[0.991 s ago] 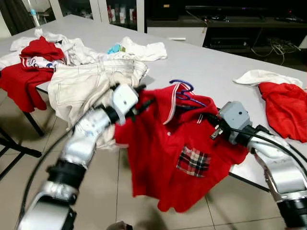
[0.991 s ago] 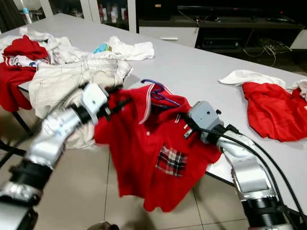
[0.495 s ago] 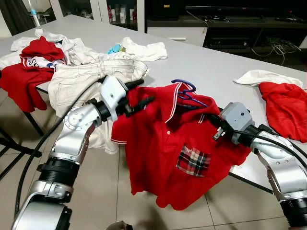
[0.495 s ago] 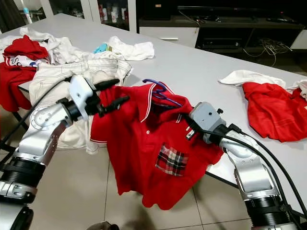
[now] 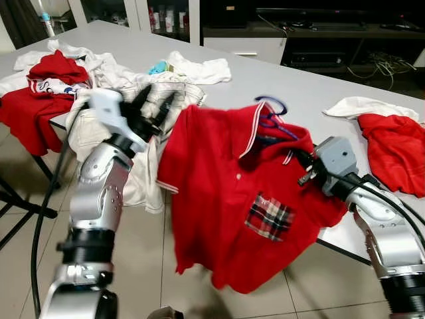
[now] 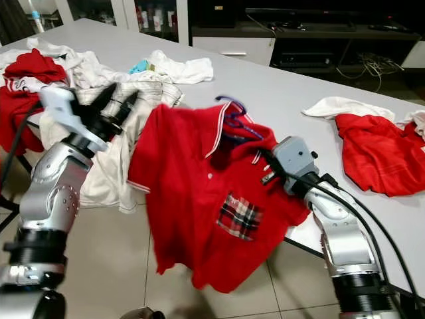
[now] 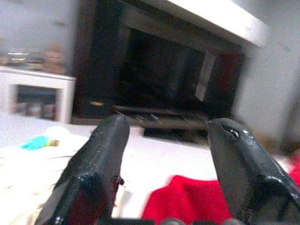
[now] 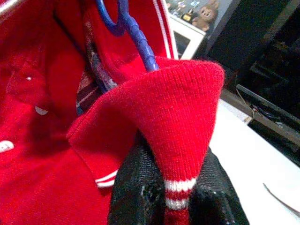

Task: Hang hanger

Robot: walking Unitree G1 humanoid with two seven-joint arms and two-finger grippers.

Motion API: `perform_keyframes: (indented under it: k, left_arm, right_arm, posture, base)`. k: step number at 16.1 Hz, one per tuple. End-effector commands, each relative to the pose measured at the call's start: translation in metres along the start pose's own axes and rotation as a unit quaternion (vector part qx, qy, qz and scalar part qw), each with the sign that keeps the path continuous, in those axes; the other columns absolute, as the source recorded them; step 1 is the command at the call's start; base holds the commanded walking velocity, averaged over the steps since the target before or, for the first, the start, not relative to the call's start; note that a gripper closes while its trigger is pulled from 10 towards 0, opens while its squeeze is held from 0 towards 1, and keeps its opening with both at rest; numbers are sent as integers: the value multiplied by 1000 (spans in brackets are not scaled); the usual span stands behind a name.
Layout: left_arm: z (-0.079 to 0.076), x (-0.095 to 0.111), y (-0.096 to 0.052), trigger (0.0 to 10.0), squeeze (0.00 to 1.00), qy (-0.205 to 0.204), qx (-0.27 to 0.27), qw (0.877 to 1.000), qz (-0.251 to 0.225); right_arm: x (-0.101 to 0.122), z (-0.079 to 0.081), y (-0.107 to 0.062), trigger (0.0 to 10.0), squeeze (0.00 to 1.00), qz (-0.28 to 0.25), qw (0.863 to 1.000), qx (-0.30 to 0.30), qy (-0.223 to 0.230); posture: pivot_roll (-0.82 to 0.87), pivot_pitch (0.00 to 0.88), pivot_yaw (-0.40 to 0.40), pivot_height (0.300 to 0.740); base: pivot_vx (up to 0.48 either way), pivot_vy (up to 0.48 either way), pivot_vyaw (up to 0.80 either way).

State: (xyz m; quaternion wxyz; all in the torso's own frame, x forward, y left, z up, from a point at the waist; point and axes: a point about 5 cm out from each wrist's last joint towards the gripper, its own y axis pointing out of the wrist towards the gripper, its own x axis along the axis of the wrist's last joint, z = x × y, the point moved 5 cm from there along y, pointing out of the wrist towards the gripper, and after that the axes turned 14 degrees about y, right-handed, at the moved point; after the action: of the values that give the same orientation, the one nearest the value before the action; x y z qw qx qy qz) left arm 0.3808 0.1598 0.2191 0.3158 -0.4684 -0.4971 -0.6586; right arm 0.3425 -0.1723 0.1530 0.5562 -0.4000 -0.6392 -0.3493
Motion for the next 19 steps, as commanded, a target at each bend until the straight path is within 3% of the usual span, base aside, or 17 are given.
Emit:
perform_keyframes:
  k: [1, 4, 7, 9, 11, 19]
  left_arm:
    - [4, -4, -6, 10000, 0, -14, 32, 999, 11]
    - [-23, -20, -23, 10000, 0, -28, 30, 998, 47]
    - [-30, -22, -35, 10000, 0, -25, 54, 997, 58]
    - [-25, -24, -50, 10000, 0, -2, 114, 991, 68]
    - [-18, -24, -59, 10000, 0, 17, 152, 985, 75]
    - [-23, -26, -68, 10000, 0, 35, 170, 981, 82]
  right_arm:
    - [22, -7, 0, 10000, 0, -46, 999, -21, 17]
    - [30, 8, 1, 10000, 0, -69, 995, -5, 67]
    - [38, 20, -3, 10000, 0, -90, 990, 19, 106]
    - [39, 37, -8, 10000, 0, -96, 987, 43, 122]
    - [37, 43, -10, 10000, 0, -92, 987, 50, 119]
    - [33, 49, -12, 10000, 0, -73, 990, 74, 98]
  posture:
    - [-46, 0, 1, 740]
    - [-43, 0, 5, 740]
    - [-47, 0, 11, 740]
    - [-47, 0, 11, 740]
    - [-44, 0, 8, 740]
    - [-36, 0, -7, 740]
  base:
    - [0, 0, 0]
    - [0, 0, 0]
    - [0, 0, 0]
    - [0, 0, 0]
    - [0, 0, 269]
    - [0, 0, 725]
